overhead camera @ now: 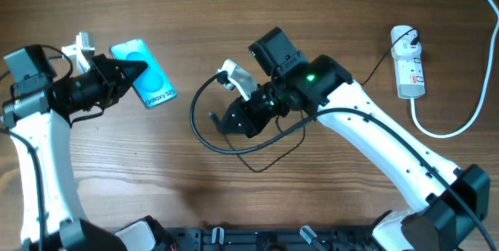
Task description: Plug charger to phone and switch on socket
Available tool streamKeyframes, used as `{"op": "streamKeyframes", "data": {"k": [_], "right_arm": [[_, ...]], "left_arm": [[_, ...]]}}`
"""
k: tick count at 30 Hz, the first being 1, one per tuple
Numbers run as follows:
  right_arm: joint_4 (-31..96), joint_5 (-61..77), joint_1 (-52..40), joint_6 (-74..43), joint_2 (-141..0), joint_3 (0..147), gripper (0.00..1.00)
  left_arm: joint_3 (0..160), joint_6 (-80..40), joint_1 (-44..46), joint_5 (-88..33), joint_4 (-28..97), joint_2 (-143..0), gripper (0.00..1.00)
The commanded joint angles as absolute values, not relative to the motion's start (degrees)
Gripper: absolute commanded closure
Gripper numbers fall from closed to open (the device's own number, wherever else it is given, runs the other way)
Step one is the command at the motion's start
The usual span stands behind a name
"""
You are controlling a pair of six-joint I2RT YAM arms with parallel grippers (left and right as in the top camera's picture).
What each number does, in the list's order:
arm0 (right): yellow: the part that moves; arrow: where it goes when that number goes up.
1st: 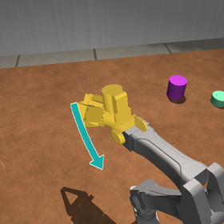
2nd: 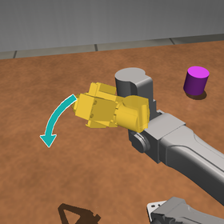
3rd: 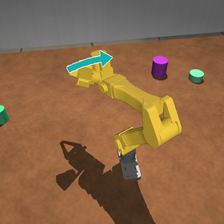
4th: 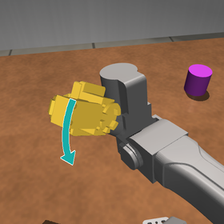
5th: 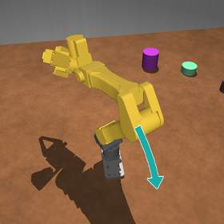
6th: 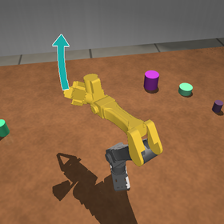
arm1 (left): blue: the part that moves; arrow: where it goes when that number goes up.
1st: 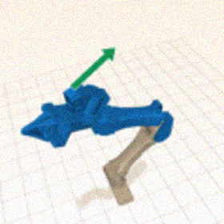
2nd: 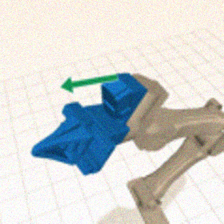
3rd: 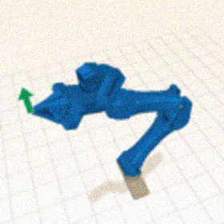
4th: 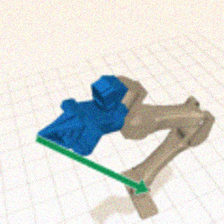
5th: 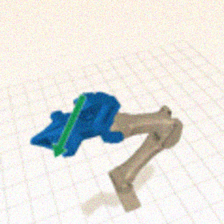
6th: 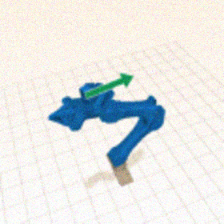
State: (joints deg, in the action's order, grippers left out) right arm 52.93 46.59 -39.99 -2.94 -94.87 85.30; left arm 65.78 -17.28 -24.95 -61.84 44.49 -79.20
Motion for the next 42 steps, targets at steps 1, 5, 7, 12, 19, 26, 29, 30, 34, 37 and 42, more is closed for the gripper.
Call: {"op": "streamKeyframes", "data": {"k": [1, 5, 7, 12, 19, 26, 29, 30, 34, 37, 42], "right_arm": [[50.59, 44.91, -41.69, -9.63, -95.46, 85.38, 0.96], [47.79, 44.49, -43.16, -10.92, -95.46, 85.38, 0.96], [47.11, 44.47, -43.18, -12.21, -95.46, 85.38, 0.96], [46.3, 41.76, -43.18, -14.81, -95.46, 85.38, 0.96], [44.73, 39.81, -43.22, -18.04, -95.46, 85.38, 0.96], [43.97, 39.81, -43.22, -18.2, -95.46, 85.38, 0.96], [43.99, 39.83, -43.24, -18.22, -95.46, 85.38, 0.96], [43.99, 39.81, -43.29, -18.2, -95.46, 85.38, 0.96], [43.97, 39.79, -43.33, -18.22, -95.46, 85.38, 0.96], [43.94, 39.79, -43.33, -18.22, -95.46, 85.38, 0.96], [43.94, 39.86, -43.33, -18.22, -95.46, 85.38, 0.96]], "left_arm": [[65.78, -20.14, -21.74, -65.34, 43.22, -76.99, 0.96], [65.8, -19.97, -17.19, -65.34, 40.69, -77.03, 0.96], [65.78, -19.97, -15.16, -65.34, 39.33, -77.03, 0.96], [65.78, -20.73, -12.27, -64.14, 38.22, -77.03, 0.96], [65.78, -24.84, -12.1, -60.8, 38.09, -77.03, 0.96], [65.78, -22.87, -10.5, -60.75, 38.04, -77.03, 0.96], [65.78, -22.92, -9.96, -60.77, 37.43, -77.03, 0.96], [65.78, -22.92, -9.96, -60.75, 37.32, -77.03, 0.96], [65.78, -22.94, -9.96, -60.8, 36.58, -77.03, 0.96], [65.78, -22.96, -9.96, -60.84, 36.6, -77.03, 0.96], [65.78, -22.98, -9.96, -61.06, 36.6, -77.03, 0.96]]}}
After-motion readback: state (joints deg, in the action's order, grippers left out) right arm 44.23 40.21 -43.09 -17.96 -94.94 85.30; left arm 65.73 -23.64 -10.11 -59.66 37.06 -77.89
